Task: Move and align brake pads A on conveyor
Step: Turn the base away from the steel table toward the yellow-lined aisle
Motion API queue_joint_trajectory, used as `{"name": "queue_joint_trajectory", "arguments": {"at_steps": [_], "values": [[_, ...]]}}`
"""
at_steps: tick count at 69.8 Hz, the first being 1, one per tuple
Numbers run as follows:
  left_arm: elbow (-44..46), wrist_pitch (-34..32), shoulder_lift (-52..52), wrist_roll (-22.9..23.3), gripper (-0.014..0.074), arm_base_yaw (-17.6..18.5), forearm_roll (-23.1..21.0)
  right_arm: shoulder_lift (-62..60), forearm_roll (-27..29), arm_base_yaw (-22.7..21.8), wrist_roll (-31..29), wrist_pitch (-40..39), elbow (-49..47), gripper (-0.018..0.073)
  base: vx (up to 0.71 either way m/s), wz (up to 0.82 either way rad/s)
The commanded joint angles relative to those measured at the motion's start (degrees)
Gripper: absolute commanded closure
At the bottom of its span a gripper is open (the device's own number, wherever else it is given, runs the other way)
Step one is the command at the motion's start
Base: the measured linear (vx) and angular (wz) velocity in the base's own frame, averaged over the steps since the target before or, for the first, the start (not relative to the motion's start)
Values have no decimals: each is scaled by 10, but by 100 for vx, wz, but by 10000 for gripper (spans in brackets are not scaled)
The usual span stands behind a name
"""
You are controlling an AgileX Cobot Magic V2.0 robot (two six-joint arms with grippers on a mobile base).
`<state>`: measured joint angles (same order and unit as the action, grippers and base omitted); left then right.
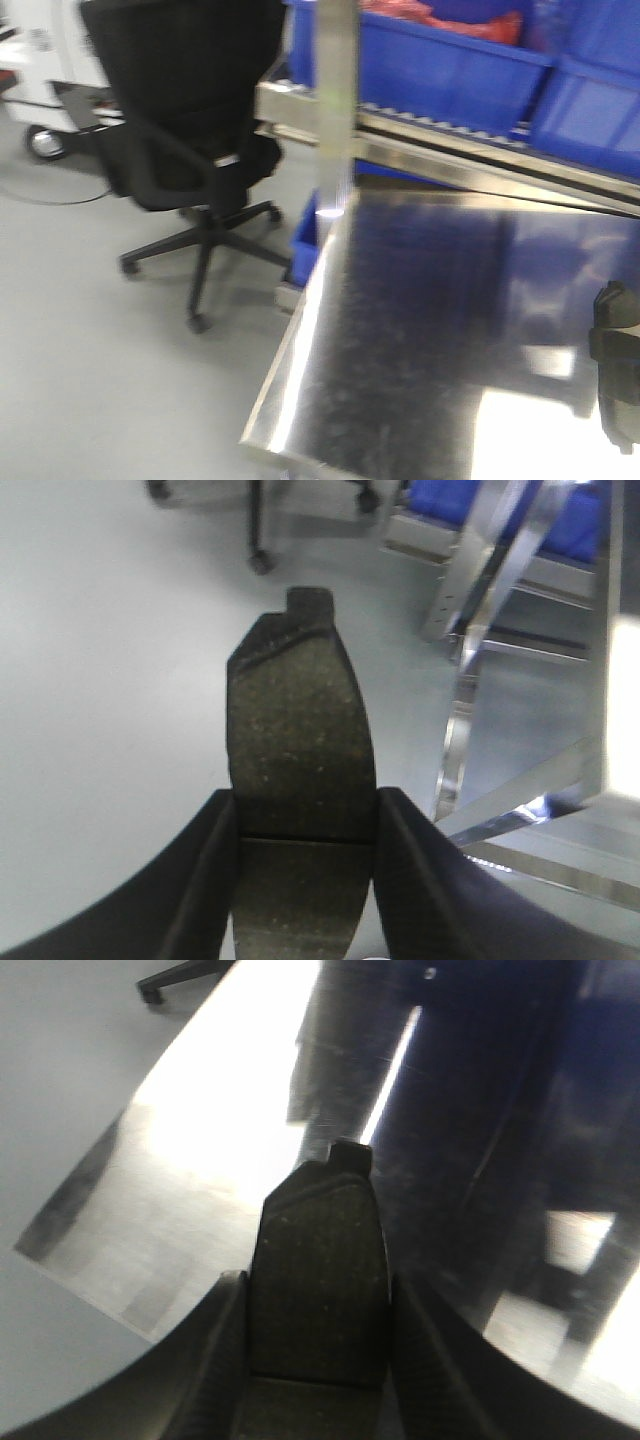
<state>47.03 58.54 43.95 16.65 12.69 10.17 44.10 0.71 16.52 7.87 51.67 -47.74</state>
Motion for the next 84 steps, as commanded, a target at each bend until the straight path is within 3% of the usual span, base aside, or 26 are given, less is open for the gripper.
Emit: {"name": "queue_joint_trajectory", "arguments": {"at_steps": [1, 84], "values": [[17, -36, -3, 0, 603, -1, 8, -2, -3, -1, -4, -41, -16, 567, -14, 52], [17, -32, -3, 0, 603, -1, 8, -2, -3, -1, -4, -40, -16, 567, -19, 73]]}}
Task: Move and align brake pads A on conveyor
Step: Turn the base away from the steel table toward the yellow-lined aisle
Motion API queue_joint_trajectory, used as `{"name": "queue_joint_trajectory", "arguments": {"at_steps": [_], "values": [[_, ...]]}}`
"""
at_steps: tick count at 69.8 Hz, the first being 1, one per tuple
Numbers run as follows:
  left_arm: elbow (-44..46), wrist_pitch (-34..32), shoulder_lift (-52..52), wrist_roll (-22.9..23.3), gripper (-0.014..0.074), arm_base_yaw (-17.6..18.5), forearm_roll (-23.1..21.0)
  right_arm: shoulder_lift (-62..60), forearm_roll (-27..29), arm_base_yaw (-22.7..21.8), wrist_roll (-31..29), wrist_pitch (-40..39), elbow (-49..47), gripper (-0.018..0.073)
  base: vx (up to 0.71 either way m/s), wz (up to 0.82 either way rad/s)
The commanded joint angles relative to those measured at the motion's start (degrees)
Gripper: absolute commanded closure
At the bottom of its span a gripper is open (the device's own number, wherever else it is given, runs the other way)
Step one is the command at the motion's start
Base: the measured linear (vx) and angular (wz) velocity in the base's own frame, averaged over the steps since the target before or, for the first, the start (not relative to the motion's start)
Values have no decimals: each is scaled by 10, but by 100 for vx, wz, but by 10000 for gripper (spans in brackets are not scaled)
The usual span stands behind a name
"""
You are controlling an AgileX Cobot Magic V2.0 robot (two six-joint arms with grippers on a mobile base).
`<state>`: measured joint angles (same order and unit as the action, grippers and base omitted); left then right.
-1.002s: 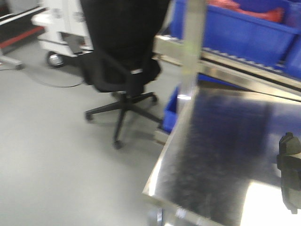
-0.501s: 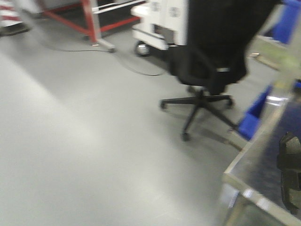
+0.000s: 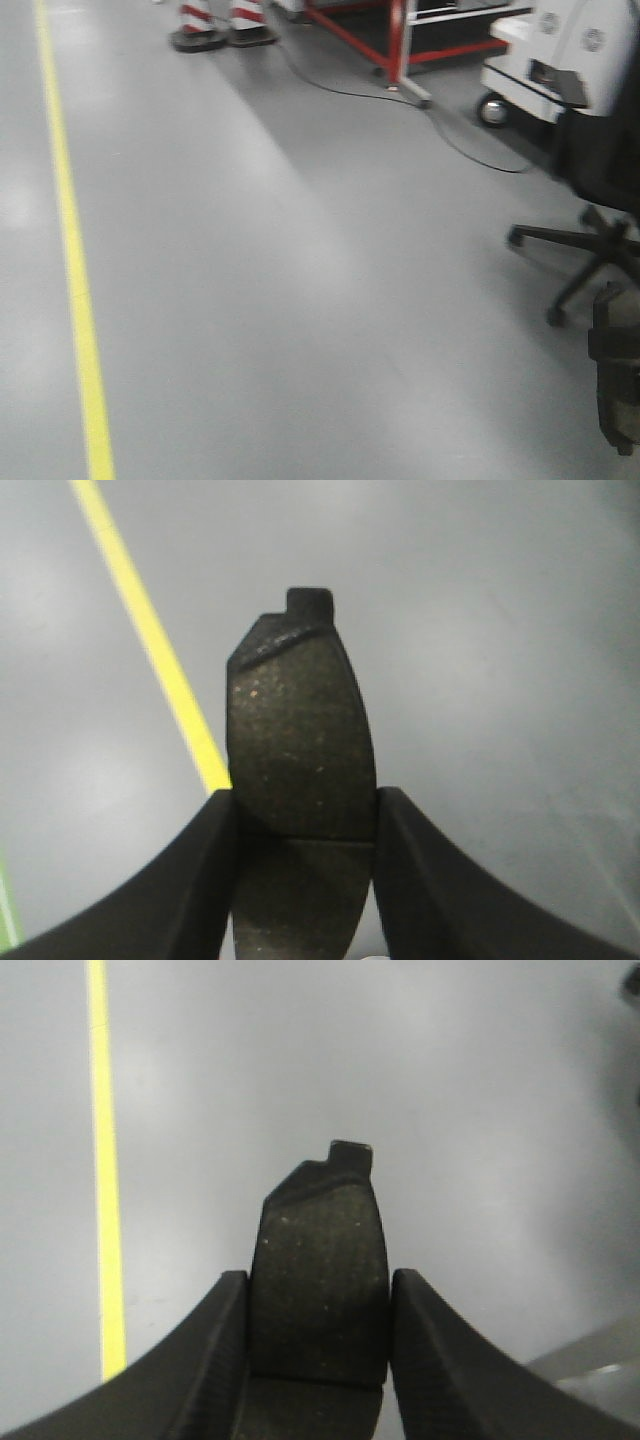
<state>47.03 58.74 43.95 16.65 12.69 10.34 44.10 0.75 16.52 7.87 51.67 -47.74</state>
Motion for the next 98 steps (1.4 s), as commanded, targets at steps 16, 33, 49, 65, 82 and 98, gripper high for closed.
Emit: {"name": "queue_joint_trajectory", "arguments": {"at_steps": [16, 33, 49, 65, 82, 98], "values": [[17, -34, -3, 0, 603, -1, 7, -2, -3, -1, -4, -40, -16, 567, -19, 73], [17, -33, -3, 0, 603, -1, 7, -2, -3, -1, -4, -40, -16, 567, -17, 65], [17, -20, -3, 0, 603, -1, 7, -2, -4, -1, -4, -40, -16, 567, -12, 45], [17, 35, -3, 0, 603, -1, 7, -2, -4, -1, -4, -40, -16, 567, 0, 10], [17, 85, -3, 0, 603, -1, 7, -2, -4, -1, -4, -40, -16, 567, 9, 2], [17, 132, -3, 0, 603, -1, 7, -2, -4, -1, -4, -40, -16, 567, 20, 13]]}}
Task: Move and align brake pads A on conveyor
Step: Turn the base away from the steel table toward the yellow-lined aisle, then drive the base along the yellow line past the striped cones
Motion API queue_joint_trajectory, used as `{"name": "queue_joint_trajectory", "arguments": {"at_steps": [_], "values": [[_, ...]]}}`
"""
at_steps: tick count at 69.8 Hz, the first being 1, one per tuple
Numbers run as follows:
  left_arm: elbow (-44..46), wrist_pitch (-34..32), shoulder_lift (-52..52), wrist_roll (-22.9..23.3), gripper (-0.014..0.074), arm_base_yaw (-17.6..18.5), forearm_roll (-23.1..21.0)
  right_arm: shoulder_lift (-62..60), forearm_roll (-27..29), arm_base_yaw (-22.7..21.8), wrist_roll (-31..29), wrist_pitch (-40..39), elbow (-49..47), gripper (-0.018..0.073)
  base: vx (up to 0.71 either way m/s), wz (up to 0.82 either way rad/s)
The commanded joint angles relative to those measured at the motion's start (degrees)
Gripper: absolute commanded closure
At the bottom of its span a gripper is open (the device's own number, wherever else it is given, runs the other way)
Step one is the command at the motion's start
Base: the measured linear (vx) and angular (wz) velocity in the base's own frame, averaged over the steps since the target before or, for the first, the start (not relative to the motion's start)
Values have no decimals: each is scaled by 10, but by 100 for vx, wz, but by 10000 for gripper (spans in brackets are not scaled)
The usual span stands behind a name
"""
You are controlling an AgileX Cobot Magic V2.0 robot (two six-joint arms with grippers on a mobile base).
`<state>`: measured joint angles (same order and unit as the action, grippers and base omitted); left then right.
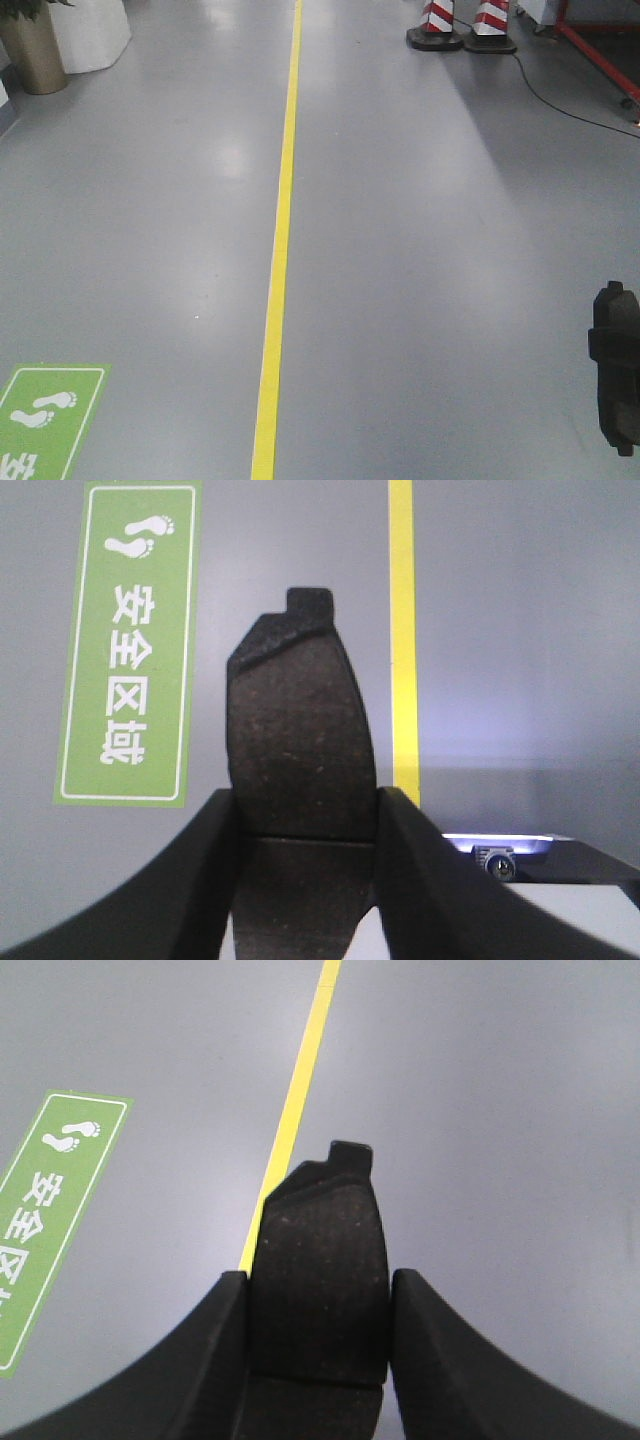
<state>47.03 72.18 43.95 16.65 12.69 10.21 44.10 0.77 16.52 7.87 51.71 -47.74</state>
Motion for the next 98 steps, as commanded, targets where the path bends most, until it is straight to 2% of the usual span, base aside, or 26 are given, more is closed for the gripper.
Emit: {"name": "queue_joint_trajectory", "arguments": {"at_steps": [1, 45, 98], "values": [[17, -3, -3, 0, 603, -1, 8, -2, -4, -1, -4, -41, -16, 567, 25, 14], [17, -3, -3, 0, 603, -1, 8, -2, -4, -1, -4, -41, -16, 567, 41, -1], [17, -3, -3, 0, 603, -1, 8, -2, -4, -1, -4, -41, -16, 567, 63, -4]]}}
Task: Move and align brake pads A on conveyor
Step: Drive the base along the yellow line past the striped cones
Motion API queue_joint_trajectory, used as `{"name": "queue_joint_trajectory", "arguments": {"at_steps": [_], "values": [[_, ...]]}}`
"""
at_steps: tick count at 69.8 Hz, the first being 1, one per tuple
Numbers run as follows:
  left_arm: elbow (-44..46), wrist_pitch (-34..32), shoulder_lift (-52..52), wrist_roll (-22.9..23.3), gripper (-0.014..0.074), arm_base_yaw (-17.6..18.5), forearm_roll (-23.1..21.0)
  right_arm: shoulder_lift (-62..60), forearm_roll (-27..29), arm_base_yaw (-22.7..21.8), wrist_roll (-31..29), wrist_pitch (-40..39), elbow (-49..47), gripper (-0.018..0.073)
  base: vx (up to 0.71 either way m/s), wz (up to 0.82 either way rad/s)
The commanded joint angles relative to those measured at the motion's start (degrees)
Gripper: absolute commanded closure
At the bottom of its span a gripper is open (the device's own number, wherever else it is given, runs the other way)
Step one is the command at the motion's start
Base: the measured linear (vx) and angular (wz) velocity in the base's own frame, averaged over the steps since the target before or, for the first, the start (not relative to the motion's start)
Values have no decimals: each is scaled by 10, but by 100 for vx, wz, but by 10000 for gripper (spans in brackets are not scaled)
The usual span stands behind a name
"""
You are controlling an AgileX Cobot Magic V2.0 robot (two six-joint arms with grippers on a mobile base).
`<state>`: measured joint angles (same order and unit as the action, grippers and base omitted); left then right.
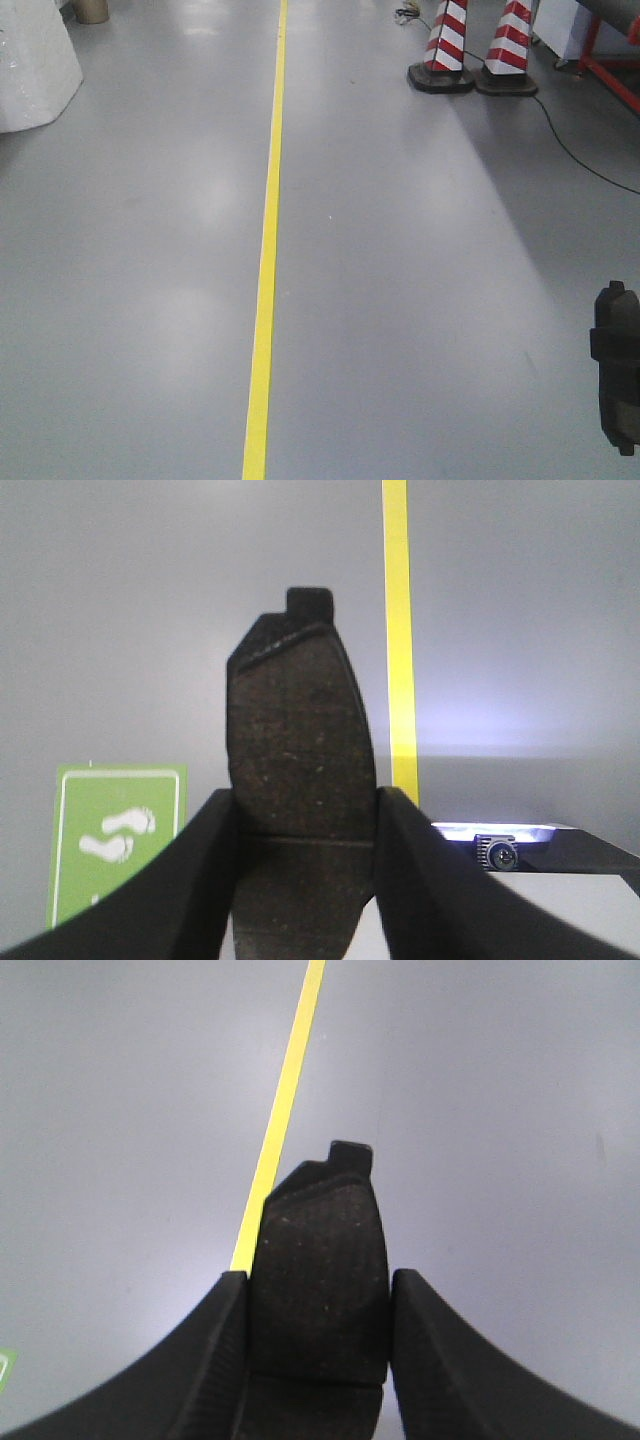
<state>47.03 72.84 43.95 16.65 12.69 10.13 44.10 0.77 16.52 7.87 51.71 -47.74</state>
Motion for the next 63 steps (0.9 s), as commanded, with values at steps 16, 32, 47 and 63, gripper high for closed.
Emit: {"name": "queue_joint_trajectory", "arguments": {"at_steps": [16, 32, 47, 63], "values": [[17, -9, -3, 0, 603, -1, 9, -2, -4, -1, -4, -41, -16, 567, 75, 10], [17, -9, -3, 0, 603, -1, 9, -2, -4, -1, -4, -41, -16, 567, 79, 8], [17, -9, -3, 0, 603, -1, 9, -2, -4, -1, -4, -41, -16, 567, 83, 3], [17, -10, -3, 0, 603, -1, 9, -2, -5, -1, -4, -41, -16, 567, 85, -2]]}}
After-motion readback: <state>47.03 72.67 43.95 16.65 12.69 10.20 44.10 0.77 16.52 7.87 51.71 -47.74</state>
